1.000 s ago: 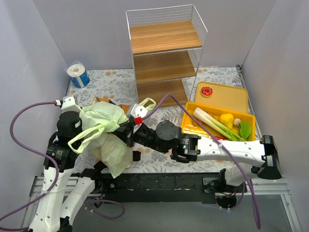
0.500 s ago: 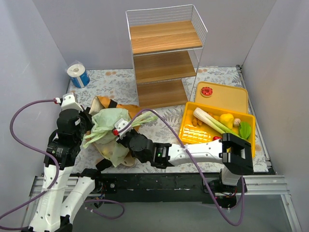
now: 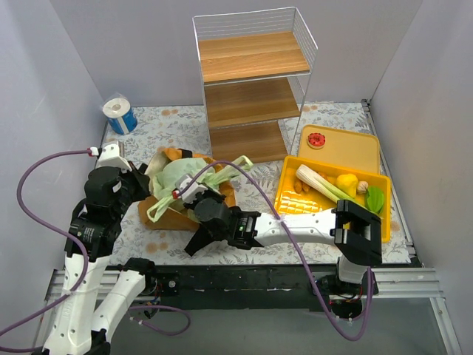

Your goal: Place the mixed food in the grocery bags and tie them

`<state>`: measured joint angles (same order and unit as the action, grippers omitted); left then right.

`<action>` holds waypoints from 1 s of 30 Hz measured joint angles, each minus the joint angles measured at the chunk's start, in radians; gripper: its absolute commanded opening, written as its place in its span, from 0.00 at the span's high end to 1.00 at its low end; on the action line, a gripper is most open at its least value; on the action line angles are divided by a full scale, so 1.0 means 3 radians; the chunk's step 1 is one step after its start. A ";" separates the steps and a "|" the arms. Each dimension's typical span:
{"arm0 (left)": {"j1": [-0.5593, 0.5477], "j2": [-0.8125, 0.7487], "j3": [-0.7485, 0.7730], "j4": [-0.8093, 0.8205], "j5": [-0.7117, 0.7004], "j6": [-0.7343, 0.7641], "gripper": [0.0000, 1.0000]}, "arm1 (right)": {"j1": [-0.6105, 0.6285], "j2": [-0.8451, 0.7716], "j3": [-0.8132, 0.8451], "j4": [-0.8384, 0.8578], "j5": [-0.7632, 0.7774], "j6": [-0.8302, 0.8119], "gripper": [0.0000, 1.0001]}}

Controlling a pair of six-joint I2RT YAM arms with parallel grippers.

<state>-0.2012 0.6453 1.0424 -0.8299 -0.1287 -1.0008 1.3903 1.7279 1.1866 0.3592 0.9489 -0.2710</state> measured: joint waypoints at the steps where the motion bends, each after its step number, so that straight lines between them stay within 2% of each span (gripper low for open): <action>1: 0.0000 0.0004 0.0000 0.0001 0.0067 -0.0001 1.00 | 0.0041 0.0032 0.0078 -0.0025 -0.0090 -0.0053 0.99; 7: 0.0008 0.0041 -0.0027 0.0010 0.0347 -0.0005 1.00 | 0.0423 0.0498 0.0799 -0.0217 -0.0791 -0.0286 0.99; 10: 0.0025 0.0047 -0.0028 -0.0005 0.0345 -0.0003 1.00 | 0.0440 0.0749 0.1059 -0.0334 -0.1063 -0.0238 0.99; 14: 0.0028 0.0043 -0.0028 0.0005 0.0337 -0.0004 1.00 | 0.0247 0.0926 0.1043 -0.0336 -0.1418 -0.0069 0.99; 20: 0.0033 0.0088 -0.0031 0.0114 0.0266 -0.0043 1.00 | 0.0048 0.0888 0.0801 -0.0154 -0.1705 0.0061 0.98; 22: 0.0031 0.0088 -0.0031 0.0121 0.0263 -0.0045 1.00 | 0.0043 0.0806 0.0720 -0.0161 -0.1732 0.0079 0.85; 23: 0.0029 0.0086 -0.0031 0.0112 0.0257 -0.0045 1.00 | 0.0041 0.0750 0.0676 -0.0182 -0.1731 0.0106 0.67; 25: 0.0024 0.0085 -0.0031 0.0114 0.0243 -0.0045 1.00 | 0.0036 0.0615 0.0594 -0.0248 -0.1742 0.0155 0.50; 26: 0.0020 0.0085 -0.0031 0.0120 0.0221 -0.0046 1.00 | 0.0034 0.0525 0.0532 -0.0281 -0.1757 0.0161 0.37; 30: 0.0013 0.0088 -0.0031 0.0131 0.0136 -0.0041 1.00 | 0.0078 0.0032 0.0225 -0.0418 -0.1864 0.0216 0.24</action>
<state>-0.1974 0.6716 1.0332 -0.7906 -0.0879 -1.0130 1.4136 1.7374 1.2541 0.2337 0.3897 -0.2062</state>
